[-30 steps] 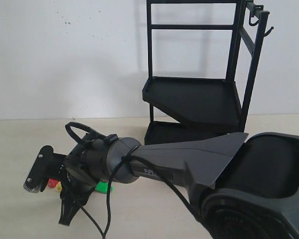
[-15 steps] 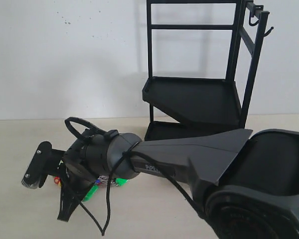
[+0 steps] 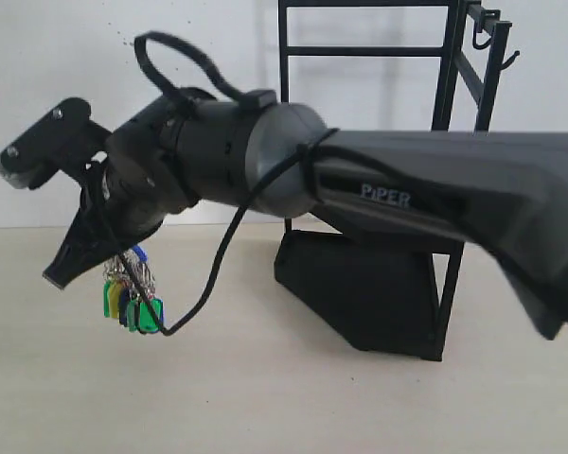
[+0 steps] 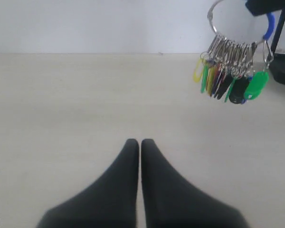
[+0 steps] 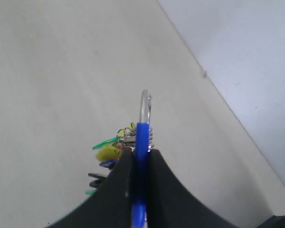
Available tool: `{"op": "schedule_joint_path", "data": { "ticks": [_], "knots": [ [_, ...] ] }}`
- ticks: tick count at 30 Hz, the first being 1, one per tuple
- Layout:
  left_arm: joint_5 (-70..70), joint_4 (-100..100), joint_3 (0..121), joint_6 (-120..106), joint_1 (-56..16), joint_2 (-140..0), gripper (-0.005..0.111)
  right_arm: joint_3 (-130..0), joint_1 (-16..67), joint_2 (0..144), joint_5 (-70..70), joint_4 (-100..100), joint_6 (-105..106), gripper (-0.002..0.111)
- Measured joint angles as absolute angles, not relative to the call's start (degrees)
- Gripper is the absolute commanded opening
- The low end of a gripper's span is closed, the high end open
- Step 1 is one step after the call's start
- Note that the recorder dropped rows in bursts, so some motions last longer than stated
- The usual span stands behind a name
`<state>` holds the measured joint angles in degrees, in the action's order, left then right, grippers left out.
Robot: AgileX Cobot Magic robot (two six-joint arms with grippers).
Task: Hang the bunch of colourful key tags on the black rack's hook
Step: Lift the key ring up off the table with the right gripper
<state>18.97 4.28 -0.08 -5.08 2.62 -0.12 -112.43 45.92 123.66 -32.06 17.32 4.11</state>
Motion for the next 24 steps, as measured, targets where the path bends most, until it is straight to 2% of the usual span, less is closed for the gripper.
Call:
{"op": "schedule_joint_path", "data": {
  "ticks": [6,24],
  "knots": [
    [19.0,4.3,-0.1,-5.1,2.6,-0.1,0.004,-112.4,45.9,119.8,-36.2,15.9,-2.1,0.000],
    [19.0,4.3,-0.1,-5.1,2.6,-0.1,0.004,-112.4,45.9,112.6,-48.6,5.3,0.0,0.000]
  ]
}}
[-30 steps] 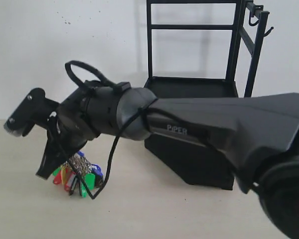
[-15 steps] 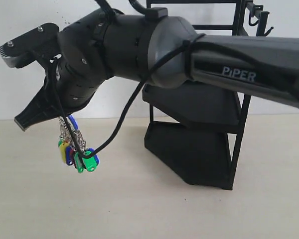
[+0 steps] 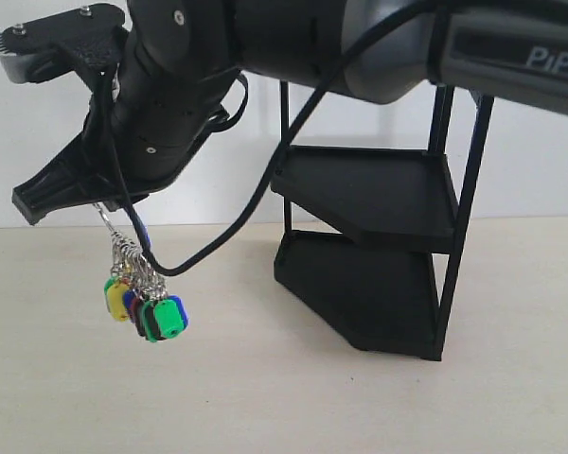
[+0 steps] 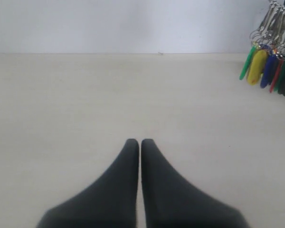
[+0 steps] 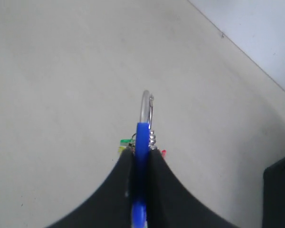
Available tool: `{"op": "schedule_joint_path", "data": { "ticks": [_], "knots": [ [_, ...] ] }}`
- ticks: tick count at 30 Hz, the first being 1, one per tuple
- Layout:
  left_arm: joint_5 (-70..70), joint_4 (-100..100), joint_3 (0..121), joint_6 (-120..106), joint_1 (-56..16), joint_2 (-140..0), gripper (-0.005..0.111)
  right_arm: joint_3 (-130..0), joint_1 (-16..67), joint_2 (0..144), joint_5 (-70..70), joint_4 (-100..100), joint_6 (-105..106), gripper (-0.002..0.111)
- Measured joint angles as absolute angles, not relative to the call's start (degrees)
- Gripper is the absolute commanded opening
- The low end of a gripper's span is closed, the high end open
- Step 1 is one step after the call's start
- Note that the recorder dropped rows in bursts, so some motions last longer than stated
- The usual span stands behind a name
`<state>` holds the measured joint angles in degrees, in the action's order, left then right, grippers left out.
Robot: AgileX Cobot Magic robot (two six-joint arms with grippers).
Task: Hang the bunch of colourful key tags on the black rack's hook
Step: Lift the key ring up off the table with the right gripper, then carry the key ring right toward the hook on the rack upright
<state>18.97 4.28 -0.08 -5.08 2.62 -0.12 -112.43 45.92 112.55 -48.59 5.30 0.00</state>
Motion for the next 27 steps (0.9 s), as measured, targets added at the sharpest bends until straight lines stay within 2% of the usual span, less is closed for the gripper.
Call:
{"op": "schedule_joint_path", "data": {
  "ticks": [7,15,20,27],
  "knots": [
    [19.0,4.3,-0.1,-5.1,2.6,-0.1,0.004,-107.5,45.9,107.8,-51.8,5.4,1.4,0.000],
    [19.0,4.3,-0.1,-5.1,2.6,-0.1,0.004,-83.9,45.9,92.3,-42.2,11.3,-2.6,0.000],
    [19.0,4.3,-0.1,-5.1,2.6,-0.1,0.004,-71.3,45.9,80.0,-40.4,25.6,-15.9,0.000],
    [19.0,4.3,-0.1,-5.1,2.6,-0.1,0.004,-60.9,45.8,66.1,-52.2,46.8,-37.1,0.000]
  ]
}}
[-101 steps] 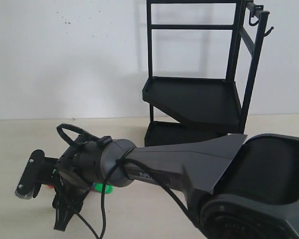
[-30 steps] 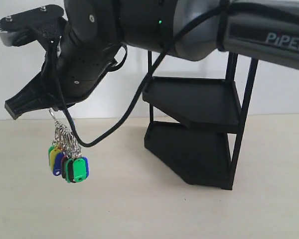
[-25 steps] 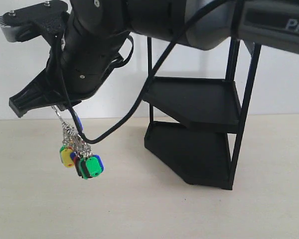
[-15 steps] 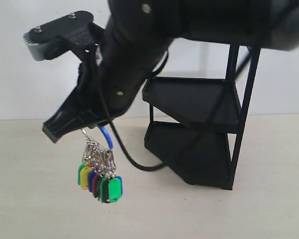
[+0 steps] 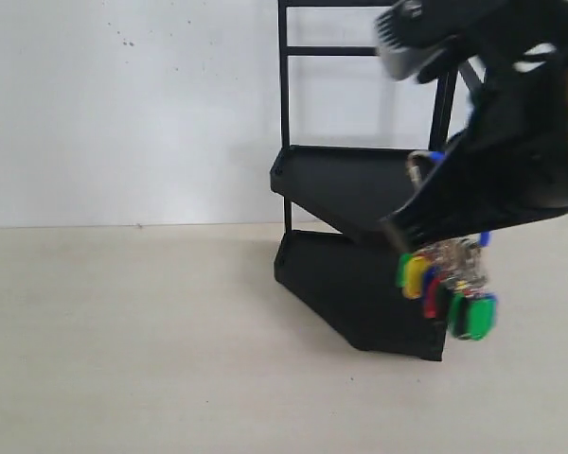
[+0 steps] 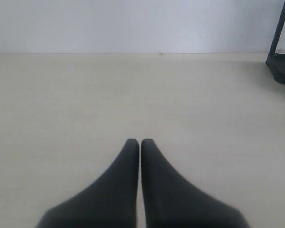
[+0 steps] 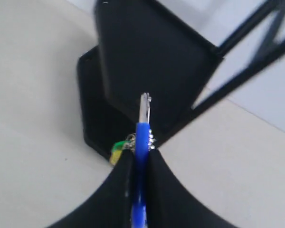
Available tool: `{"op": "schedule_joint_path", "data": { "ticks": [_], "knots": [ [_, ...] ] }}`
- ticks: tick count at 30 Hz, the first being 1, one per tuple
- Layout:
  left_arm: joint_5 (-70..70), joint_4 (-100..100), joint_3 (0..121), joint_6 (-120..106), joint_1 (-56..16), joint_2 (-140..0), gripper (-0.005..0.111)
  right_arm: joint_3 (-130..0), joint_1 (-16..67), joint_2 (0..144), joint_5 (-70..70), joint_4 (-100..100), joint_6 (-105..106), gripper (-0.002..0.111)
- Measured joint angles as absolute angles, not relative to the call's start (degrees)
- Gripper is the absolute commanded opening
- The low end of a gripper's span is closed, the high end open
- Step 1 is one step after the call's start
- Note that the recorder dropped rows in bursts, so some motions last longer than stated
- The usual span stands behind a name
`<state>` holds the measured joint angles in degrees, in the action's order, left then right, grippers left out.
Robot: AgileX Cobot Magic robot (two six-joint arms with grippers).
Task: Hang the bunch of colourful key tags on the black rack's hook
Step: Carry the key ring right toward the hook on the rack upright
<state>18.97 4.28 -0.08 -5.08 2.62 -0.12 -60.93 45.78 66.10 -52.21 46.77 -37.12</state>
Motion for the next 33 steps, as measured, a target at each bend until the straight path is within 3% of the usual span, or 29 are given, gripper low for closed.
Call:
{"op": "schedule_joint_path", "data": {
  "ticks": [16,19,25,28,33],
  "knots": [
    [19.0,4.3,-0.1,-5.1,2.6,-0.1,0.004,-59.8,45.8,50.5,-60.1,61.0,-48.3,0.000],
    [19.0,4.3,-0.1,-5.1,2.6,-0.1,0.004,-59.7,45.8,47.5,-55.1,55.8,-38.6,0.000],
    [19.0,4.3,-0.1,-5.1,2.6,-0.1,0.004,-59.3,45.8,46.9,-59.7,60.7,-45.6,0.000],
    [19.0,4.3,-0.1,-5.1,2.6,-0.1,0.004,-59.3,45.8,46.1,-58.9,59.0,-37.7,0.000],
    [19.0,4.3,-0.1,-5.1,2.6,-0.1,0.004,-59.2,45.8,45.5,-59.0,65.0,-49.0,0.000]
  ]
}}
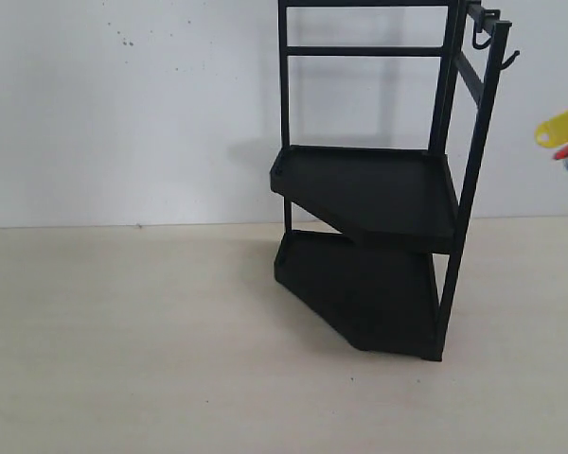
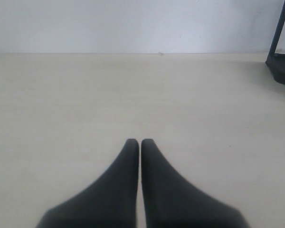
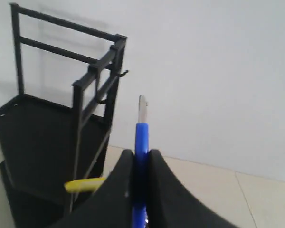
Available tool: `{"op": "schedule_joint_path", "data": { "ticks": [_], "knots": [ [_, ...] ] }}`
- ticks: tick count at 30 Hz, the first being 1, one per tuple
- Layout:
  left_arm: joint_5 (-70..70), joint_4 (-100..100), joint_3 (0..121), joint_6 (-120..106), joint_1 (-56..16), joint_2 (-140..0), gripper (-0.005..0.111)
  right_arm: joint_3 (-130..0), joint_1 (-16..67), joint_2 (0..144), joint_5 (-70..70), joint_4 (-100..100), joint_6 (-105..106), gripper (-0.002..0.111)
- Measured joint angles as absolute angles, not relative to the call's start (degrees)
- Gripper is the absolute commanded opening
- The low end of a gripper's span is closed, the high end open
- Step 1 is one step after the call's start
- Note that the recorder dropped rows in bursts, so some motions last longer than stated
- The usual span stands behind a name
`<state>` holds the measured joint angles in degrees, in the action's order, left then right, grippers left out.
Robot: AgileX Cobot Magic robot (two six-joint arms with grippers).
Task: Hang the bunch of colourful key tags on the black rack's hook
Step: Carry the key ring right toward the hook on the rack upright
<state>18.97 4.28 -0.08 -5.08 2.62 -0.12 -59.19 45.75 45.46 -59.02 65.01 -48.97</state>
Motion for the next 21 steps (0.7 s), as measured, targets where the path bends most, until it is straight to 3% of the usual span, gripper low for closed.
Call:
{"op": "schedule_joint_path", "data": {
  "ticks": [2,5,8,10,14,21],
  "knots": [
    [19.0,4.3,-0.1,-5.1,2.6,-0.1,0.004,-59.2,45.8,44.7,-56.4,59.9,-37.2,0.000],
    [19.0,4.3,-0.1,-5.1,2.6,-0.1,0.004,-59.1,45.8,45.9,-62.6,65.3,-45.7,0.000],
    [19.0,4.3,-0.1,-5.1,2.6,-0.1,0.004,-59.1,45.6,45.6,-61.3,61.3,-33.4,0.000],
    [19.0,4.3,-0.1,-5.1,2.6,-0.1,0.004,-58.9,44.3,46.0,-62.1,68.2,-46.4,0.000],
    [19.0,4.3,-0.1,-5.1,2.6,-0.1,0.004,-59.0,43.4,47.3,-57.2,69.8,-45.1,0.000],
    [19.0,4.3,-0.1,-5.1,2.6,-0.1,0.004,-59.0,25.5,52.2,-45.8,65.4,-48.3,0.000]
  ]
}}
